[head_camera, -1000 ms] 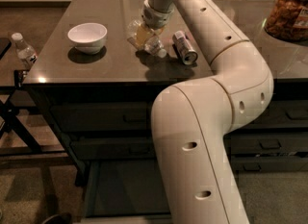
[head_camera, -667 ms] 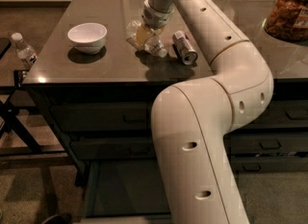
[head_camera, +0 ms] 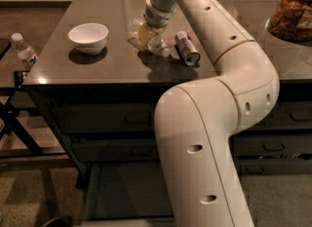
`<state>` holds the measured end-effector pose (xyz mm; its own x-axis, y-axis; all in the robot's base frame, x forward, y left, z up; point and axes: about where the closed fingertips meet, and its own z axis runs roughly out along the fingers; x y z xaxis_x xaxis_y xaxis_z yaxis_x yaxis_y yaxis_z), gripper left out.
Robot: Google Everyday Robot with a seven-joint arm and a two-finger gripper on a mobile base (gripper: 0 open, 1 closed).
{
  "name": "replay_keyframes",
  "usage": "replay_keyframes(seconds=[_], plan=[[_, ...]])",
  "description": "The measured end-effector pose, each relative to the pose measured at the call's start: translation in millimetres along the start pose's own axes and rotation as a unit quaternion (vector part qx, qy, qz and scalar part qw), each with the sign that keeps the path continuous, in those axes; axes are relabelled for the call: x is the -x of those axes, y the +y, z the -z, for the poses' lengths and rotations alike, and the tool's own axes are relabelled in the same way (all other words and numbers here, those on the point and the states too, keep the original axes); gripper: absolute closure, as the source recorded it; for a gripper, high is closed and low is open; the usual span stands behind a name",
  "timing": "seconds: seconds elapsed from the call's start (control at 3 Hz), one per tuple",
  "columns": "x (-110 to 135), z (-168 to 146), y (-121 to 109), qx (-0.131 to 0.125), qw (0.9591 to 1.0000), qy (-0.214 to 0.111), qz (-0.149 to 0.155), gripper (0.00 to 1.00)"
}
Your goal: Place water bottle into bottom drawer
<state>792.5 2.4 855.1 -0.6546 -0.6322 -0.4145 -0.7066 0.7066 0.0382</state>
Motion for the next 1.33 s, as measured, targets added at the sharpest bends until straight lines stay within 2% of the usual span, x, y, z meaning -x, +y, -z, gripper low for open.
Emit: replay_keyframes(seconds=[0.67, 1.0, 1.33], plan=[[-3.5, 27.7, 10.8, 0.014, 0.9994, -0.025, 0.018, 1.0], [-20.3, 31.5, 23.6, 0.038, 0.998, -0.029, 0.042, 1.0], [-20.6, 33.9, 28.8, 0.038, 0.9978, -0.028, 0.047, 1.0]])
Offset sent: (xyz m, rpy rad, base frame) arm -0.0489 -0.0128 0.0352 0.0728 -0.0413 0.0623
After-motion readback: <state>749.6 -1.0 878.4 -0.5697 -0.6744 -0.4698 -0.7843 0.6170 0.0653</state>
